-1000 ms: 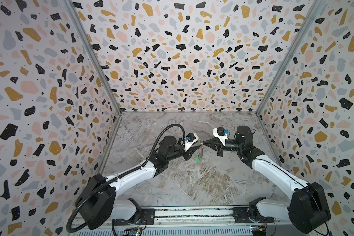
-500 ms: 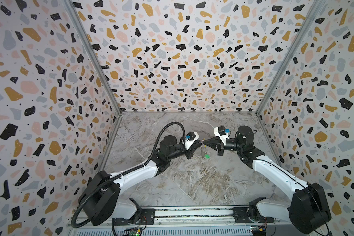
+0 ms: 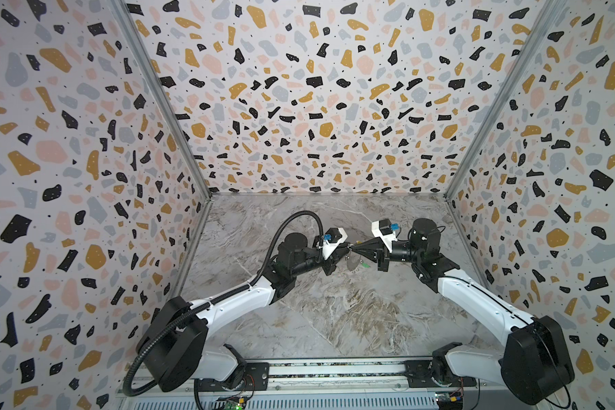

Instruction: Remove the keys from the keyring

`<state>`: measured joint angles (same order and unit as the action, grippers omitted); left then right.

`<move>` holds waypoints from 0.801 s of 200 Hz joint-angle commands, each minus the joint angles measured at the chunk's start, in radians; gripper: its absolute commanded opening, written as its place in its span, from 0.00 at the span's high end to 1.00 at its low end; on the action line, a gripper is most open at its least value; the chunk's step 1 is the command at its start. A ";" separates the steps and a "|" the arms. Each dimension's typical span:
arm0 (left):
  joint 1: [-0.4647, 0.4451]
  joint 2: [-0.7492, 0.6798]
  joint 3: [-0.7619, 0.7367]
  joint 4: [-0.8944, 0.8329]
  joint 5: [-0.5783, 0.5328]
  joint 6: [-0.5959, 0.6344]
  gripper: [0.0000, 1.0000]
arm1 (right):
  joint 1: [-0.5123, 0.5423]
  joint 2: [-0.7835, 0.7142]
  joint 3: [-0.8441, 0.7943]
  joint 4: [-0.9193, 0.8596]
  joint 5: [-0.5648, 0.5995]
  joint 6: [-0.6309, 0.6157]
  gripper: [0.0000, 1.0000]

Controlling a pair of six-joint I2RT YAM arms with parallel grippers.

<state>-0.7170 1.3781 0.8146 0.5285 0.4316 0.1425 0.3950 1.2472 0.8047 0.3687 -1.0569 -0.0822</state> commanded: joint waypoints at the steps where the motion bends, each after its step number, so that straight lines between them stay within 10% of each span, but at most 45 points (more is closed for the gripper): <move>1: -0.014 0.006 0.058 0.008 0.029 0.025 0.79 | 0.008 -0.008 -0.015 0.094 0.024 0.038 1.00; 160: -0.010 -0.047 0.039 -0.060 -0.115 0.046 0.63 | 0.013 -0.042 -0.209 0.677 0.189 0.329 1.00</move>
<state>-0.7288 1.3769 0.8513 0.4484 0.3466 0.1707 0.4034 1.2327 0.5999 0.9115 -0.8833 0.1902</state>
